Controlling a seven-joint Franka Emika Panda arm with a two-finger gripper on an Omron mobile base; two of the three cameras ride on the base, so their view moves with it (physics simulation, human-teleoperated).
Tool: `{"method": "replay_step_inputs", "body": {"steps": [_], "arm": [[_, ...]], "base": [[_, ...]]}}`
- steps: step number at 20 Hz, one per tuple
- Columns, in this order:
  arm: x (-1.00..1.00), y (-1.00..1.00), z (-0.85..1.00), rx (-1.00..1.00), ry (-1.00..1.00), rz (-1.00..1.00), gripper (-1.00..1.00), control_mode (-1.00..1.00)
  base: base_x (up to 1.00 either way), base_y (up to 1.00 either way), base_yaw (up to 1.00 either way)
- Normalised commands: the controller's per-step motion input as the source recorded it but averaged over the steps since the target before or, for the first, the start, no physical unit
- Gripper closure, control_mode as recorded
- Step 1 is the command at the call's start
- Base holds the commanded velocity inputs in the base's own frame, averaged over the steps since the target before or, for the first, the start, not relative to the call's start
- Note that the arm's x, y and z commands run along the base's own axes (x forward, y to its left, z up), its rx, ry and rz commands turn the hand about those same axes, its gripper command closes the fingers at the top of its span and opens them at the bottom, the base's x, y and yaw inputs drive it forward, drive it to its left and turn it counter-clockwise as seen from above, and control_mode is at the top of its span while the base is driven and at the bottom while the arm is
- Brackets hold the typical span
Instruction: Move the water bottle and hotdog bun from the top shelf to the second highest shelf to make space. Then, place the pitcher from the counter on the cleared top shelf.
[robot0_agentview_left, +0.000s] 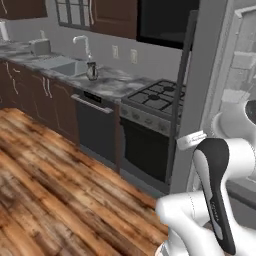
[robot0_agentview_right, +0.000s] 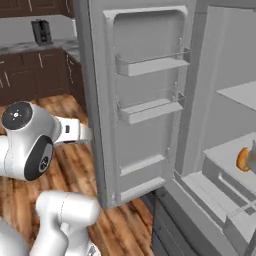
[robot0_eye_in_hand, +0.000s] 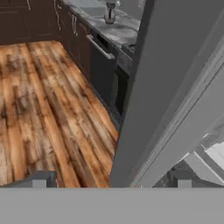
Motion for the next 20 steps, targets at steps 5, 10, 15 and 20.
{"method": "replay_step_inputs", "body": {"steps": [5,10,15,20], "arm": [[0.00,0.00,0.00,0.00,0.00,0.00,-1.00,1.00],[0.00,0.00,0.00,0.00,0.00,0.00,-1.00,1.00],[0.00,0.00,0.00,0.00,0.00,0.00,-1.00,1.00],[0.00,0.00,0.00,0.00,0.00,0.00,-1.00,1.00]], "base": [[0.00,0.92,0.46],[0.19,0.98,0.37],[0.76,0.37,0.17],[0.94,0.00,0.00]]}}
